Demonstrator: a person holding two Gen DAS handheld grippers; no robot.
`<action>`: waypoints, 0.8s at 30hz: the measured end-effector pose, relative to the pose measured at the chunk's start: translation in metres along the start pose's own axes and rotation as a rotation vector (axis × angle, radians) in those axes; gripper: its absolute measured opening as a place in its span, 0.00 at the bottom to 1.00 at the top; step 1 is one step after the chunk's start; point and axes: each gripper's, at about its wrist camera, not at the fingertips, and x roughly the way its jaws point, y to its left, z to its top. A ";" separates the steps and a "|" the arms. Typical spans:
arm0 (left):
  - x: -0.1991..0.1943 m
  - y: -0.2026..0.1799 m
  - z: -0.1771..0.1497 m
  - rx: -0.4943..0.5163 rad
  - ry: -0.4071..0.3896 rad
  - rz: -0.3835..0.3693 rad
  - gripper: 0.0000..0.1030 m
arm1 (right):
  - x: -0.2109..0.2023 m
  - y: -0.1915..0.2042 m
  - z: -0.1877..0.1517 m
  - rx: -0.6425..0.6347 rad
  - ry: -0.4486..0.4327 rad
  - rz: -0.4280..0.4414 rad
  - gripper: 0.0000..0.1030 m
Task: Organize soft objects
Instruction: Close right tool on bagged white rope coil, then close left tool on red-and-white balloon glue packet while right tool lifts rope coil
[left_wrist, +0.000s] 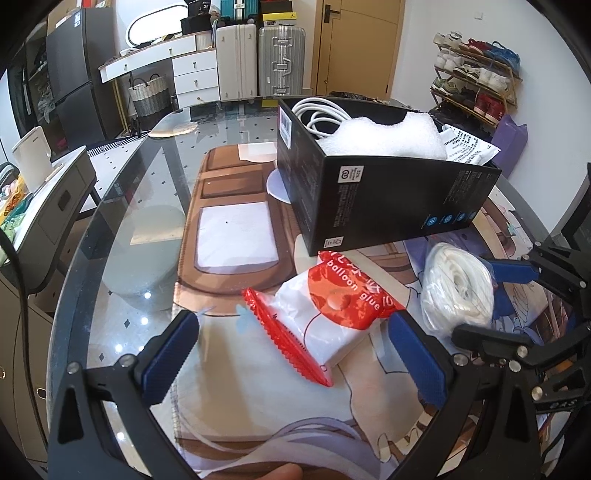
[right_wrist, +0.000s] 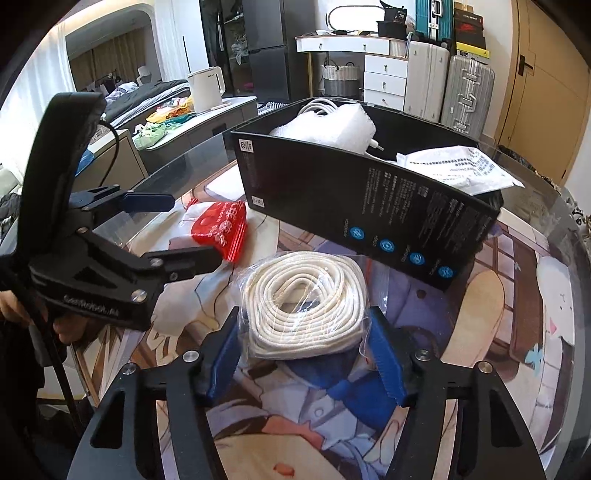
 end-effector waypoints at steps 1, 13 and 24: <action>0.001 0.000 0.001 0.002 0.001 0.000 1.00 | -0.002 0.000 -0.002 0.001 -0.001 0.000 0.63; 0.005 -0.015 0.003 0.055 0.013 -0.026 0.88 | -0.013 -0.007 -0.017 0.018 -0.008 0.002 0.63; -0.004 -0.021 0.000 0.097 -0.015 -0.040 0.56 | -0.015 -0.009 -0.020 0.020 -0.012 0.009 0.63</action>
